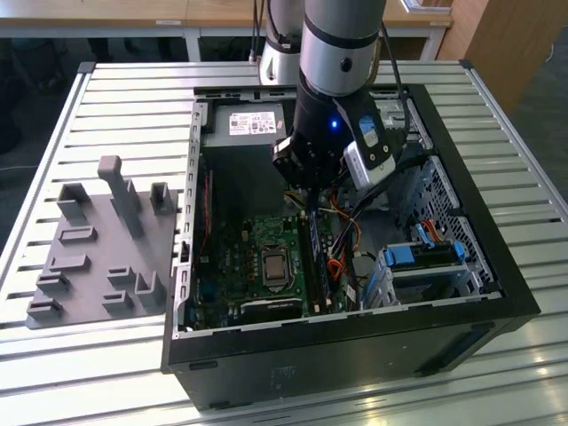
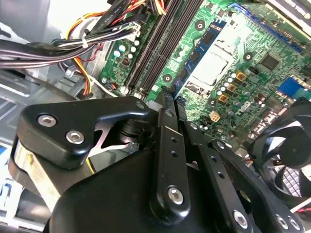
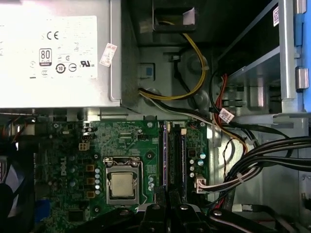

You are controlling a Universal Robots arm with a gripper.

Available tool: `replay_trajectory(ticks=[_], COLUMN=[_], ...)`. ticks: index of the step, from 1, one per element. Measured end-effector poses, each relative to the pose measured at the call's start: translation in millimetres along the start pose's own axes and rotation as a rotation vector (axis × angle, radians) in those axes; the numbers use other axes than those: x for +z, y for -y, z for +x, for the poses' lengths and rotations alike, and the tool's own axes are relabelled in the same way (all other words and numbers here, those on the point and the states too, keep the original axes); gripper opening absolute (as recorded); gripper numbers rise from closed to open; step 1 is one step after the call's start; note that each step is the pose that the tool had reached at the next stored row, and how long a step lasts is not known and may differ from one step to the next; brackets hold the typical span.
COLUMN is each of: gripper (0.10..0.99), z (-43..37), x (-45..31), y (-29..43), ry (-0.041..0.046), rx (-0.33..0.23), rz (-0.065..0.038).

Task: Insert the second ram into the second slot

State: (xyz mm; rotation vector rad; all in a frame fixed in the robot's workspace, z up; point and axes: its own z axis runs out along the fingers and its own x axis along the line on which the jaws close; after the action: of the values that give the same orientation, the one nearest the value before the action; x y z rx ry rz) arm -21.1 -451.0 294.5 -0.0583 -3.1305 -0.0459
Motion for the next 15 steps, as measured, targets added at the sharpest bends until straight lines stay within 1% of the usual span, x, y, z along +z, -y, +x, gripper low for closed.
replay_trajectory(ticks=[15], gripper=[0.137], z=[-0.3], x=[27.3], y=[0.8], ry=[-0.0012], rx=[0.001], rz=[0.000])
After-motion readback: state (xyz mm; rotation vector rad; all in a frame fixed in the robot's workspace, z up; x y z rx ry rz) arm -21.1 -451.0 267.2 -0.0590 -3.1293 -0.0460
